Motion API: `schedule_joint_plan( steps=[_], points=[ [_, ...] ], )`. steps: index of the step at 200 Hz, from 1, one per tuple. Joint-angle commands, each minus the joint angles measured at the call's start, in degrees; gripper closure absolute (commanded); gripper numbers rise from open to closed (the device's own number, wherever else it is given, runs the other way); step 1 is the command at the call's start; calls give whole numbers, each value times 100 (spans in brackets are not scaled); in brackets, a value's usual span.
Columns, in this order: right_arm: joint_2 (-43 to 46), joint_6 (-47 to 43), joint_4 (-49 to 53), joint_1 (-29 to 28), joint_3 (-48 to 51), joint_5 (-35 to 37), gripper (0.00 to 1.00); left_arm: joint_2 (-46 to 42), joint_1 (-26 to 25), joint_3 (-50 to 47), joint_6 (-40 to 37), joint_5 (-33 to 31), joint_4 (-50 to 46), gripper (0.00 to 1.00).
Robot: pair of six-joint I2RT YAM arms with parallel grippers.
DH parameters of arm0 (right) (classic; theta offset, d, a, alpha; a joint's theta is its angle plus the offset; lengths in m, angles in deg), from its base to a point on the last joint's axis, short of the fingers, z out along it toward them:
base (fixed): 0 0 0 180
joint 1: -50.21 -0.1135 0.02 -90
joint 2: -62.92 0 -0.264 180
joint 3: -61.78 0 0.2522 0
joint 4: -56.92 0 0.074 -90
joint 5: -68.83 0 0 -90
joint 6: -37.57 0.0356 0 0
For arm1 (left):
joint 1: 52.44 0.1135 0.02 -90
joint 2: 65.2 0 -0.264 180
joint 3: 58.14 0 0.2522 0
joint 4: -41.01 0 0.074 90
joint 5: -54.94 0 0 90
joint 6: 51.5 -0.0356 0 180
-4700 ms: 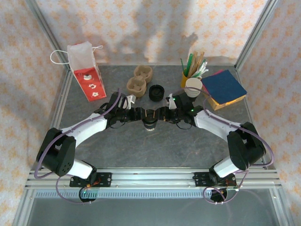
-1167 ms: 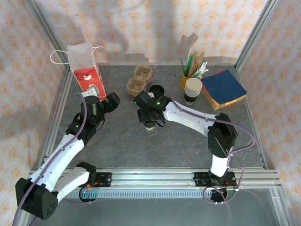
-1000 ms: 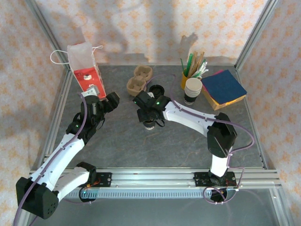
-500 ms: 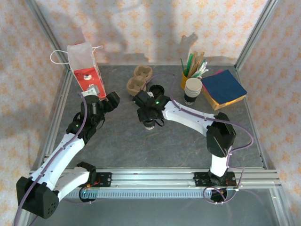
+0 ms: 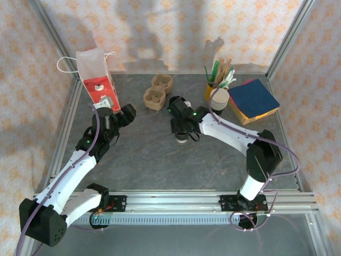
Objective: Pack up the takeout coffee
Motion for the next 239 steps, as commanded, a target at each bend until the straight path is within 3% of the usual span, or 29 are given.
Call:
schedule_joint_plan(
  steps=[1,71,239],
  points=[
    [171,47,292,239,407,451,29,13,74,-36,-5,68,156,18],
    [667,-163,3,1404,1109,551,28,-23,74,-126,12,108,173,17],
    [1069,-601,-67,3325,1577,643,26,92,118,-162,-14,192,270,17]
  ],
)
